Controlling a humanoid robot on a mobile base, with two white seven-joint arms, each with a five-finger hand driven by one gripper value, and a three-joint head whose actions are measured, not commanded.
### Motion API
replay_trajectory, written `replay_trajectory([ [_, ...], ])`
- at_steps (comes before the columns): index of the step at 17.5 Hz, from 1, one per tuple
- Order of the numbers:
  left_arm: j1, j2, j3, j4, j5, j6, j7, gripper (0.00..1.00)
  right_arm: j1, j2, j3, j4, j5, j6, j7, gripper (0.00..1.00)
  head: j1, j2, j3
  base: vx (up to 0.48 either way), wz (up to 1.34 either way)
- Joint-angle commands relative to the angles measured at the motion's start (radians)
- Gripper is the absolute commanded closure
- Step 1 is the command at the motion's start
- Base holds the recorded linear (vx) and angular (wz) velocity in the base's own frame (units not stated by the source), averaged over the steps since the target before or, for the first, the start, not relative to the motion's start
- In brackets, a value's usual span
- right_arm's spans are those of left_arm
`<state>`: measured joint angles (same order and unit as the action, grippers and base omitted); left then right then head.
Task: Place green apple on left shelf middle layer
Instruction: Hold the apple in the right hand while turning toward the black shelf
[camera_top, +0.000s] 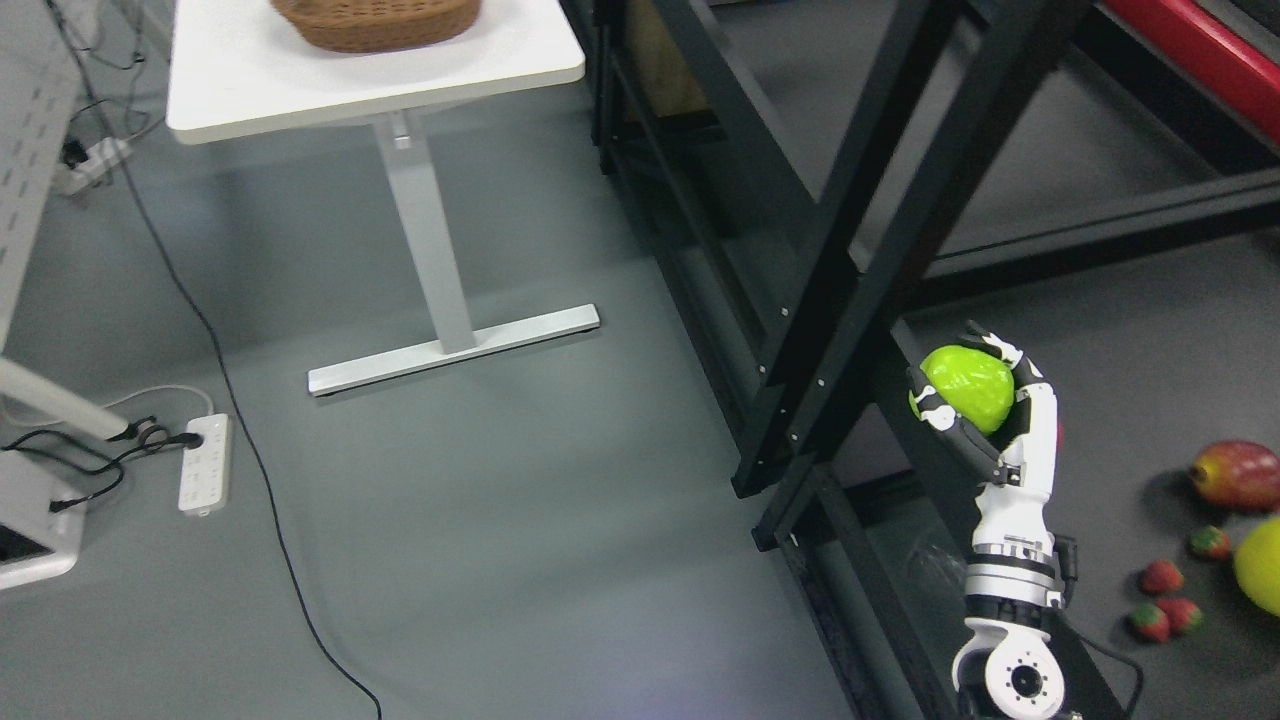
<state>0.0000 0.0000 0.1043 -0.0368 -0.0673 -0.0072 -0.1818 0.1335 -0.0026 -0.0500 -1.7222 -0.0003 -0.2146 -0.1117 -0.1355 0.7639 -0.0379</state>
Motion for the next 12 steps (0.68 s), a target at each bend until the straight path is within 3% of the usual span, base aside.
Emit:
replay_trajectory([
  [1, -0.022, 0.017, 0.0, 0.0, 0.001, 0.0, -0.001, 0.0, 0.0, -0.015, 0.002, -0.002, -0.024, 0.0, 0.0, 1.0, 0.0, 0.0, 0.0, -0.107, -0.85],
  [12, -0.022, 0.017, 0.0, 0.0, 0.0, 0.0, -0.001, 0.0, -0.037, -0.015, -0.05, -0.001, 0.02, 0.024, -0.008, 1.0, 0.0, 0.0, 0.0, -0.009, -0.92],
])
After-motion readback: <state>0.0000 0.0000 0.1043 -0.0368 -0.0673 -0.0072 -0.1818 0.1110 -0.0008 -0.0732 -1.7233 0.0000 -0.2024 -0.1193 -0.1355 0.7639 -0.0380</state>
